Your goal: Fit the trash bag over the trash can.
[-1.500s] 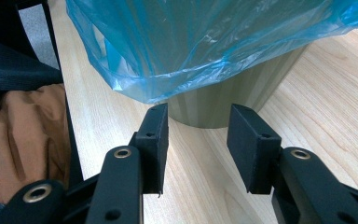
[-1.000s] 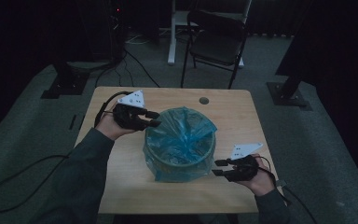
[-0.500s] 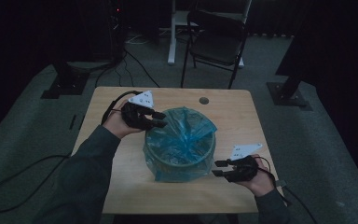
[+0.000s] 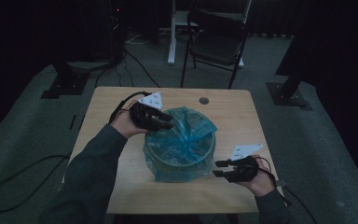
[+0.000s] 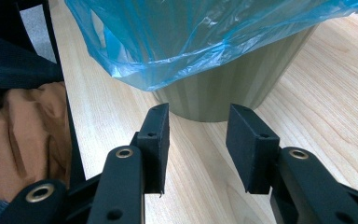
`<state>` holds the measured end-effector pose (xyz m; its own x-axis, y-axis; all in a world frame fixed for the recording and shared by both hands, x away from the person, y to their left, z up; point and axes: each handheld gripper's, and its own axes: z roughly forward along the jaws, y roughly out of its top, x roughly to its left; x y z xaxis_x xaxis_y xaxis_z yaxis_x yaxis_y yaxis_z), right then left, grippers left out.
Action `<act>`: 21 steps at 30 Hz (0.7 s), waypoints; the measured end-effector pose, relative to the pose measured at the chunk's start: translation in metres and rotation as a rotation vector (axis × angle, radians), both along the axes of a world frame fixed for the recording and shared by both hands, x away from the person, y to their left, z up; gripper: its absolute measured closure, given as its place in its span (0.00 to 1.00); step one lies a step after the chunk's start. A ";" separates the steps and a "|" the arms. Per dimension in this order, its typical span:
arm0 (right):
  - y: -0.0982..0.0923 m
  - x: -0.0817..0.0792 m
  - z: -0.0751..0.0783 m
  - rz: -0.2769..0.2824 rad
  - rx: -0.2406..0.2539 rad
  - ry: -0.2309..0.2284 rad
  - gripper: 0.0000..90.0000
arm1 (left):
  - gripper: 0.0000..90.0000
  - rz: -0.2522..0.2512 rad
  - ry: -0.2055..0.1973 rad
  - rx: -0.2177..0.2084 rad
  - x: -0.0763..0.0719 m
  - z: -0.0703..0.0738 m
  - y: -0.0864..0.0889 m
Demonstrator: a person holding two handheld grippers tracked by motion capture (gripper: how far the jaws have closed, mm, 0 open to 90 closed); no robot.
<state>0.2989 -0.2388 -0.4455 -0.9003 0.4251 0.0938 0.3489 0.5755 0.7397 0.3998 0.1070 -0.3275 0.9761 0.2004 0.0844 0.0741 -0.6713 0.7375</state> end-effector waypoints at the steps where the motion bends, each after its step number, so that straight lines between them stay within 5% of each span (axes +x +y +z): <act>1: 0.000 0.000 0.000 0.000 0.000 0.000 0.66 | 0.73 -0.003 0.001 -0.001 0.000 0.000 -0.001; 21: -0.002 0.000 -0.001 -0.002 0.001 0.003 0.66 | 0.72 -0.058 0.006 0.056 0.002 0.001 -0.040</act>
<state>0.2986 -0.2406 -0.4462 -0.8993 0.4265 0.0966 0.3517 0.5740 0.7395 0.4018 0.0672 -0.3261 0.9865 0.1382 0.0878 0.0381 -0.7151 0.6979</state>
